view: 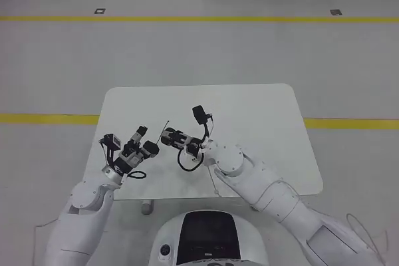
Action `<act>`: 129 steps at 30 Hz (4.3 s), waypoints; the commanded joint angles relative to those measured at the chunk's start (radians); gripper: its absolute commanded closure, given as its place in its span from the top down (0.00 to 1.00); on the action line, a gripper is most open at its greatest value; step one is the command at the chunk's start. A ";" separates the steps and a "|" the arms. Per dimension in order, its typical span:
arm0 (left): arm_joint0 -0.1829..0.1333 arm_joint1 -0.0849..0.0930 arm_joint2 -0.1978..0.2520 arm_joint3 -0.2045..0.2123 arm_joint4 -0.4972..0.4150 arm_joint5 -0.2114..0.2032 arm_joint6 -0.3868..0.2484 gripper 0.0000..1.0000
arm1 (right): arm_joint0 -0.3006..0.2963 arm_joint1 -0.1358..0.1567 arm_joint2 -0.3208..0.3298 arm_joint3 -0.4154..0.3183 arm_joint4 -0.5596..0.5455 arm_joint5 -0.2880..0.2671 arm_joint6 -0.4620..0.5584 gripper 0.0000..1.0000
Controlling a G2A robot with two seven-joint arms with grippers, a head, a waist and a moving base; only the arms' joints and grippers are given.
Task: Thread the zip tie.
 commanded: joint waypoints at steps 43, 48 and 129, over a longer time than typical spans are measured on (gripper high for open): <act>0.020 0.010 0.033 0.013 0.067 -0.038 0.012 0.27 | -0.081 -0.037 0.058 -0.050 -0.104 0.111 -0.038 0.00; 0.026 0.012 0.035 0.008 0.068 -0.042 0.014 0.04 | -0.087 -0.043 0.060 -0.049 -0.110 0.113 -0.039 0.00; -0.052 0.138 -0.129 0.178 -0.157 0.132 -0.781 0.00 | 0.101 -0.061 0.168 0.363 0.369 -0.011 0.853 1.00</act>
